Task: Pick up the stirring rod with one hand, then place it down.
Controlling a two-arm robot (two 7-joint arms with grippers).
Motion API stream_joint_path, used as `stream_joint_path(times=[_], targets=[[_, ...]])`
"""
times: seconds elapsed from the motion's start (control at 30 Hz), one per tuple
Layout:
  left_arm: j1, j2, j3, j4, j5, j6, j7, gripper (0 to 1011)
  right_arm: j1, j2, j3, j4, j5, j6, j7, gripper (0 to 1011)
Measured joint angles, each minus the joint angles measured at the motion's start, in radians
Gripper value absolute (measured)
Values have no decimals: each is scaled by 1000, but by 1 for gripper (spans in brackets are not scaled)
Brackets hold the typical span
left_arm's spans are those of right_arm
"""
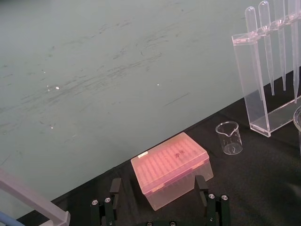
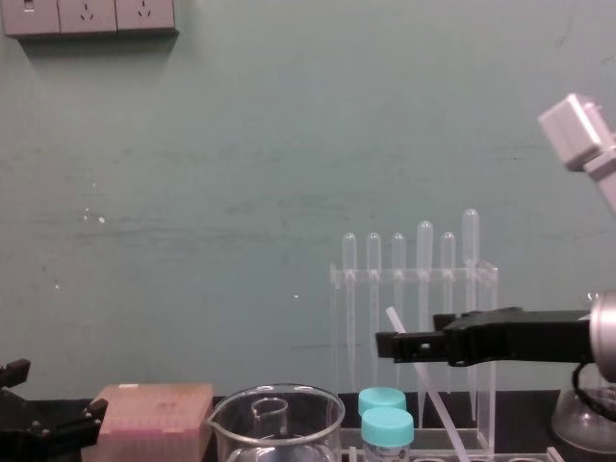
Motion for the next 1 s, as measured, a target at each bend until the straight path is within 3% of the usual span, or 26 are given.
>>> stream_joint_path(times=[0.3, 0.77, 0.93, 1.0], targets=[[0, 0, 0, 0, 0, 0, 0, 1000, 36, -35, -19, 62, -21, 20, 18, 1003], [0, 0, 0, 0, 0, 0, 0, 1000, 38, -37, -20, 65, -24, 24, 17, 1003], [0, 0, 0, 0, 0, 0, 0, 1000, 38, -36, -20, 64, -23, 23, 17, 928], [0, 0, 0, 0, 0, 0, 0, 1000, 38, -36, -20, 63, -22, 22, 18, 853]])
